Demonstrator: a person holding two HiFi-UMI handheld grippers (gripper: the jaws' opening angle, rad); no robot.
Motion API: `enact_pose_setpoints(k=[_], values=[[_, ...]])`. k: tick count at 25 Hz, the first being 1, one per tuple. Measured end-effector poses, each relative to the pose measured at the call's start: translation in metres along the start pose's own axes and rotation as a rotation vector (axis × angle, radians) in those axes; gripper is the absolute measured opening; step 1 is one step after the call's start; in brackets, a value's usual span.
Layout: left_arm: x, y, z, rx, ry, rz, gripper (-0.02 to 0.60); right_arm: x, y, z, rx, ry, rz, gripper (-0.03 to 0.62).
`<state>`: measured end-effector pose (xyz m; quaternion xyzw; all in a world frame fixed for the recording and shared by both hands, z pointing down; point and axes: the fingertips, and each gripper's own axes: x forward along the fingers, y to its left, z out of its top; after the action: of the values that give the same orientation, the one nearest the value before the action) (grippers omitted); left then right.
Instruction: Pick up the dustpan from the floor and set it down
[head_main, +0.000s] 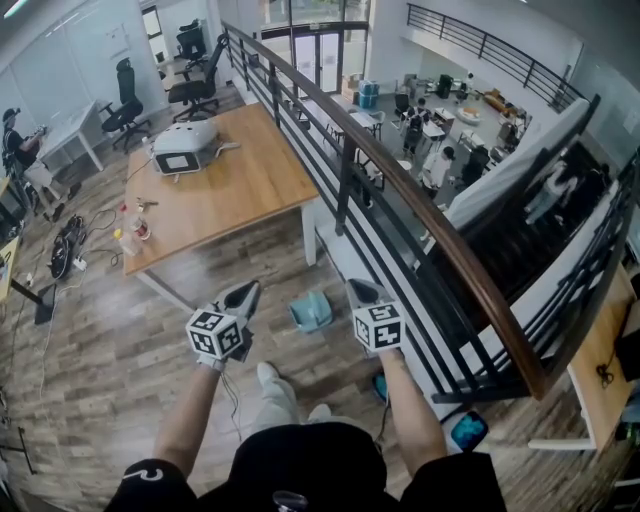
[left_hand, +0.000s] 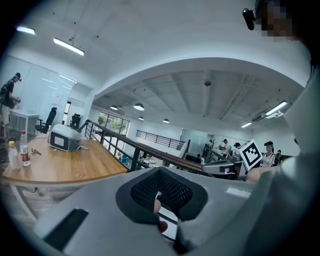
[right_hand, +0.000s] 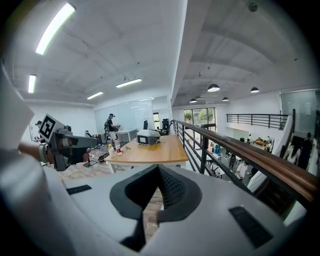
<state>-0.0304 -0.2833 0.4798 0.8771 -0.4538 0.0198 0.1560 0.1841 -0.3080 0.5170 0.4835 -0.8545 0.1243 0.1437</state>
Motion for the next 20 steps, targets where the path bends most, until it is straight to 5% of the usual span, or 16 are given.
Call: enact_pose_setpoints(k=[20], values=[[-0.011,0.012,-0.008,-0.015,0.000,0.018,-0.003,0.004,0.014,-0.010,0.001,0.031,0.008,-0.005]])
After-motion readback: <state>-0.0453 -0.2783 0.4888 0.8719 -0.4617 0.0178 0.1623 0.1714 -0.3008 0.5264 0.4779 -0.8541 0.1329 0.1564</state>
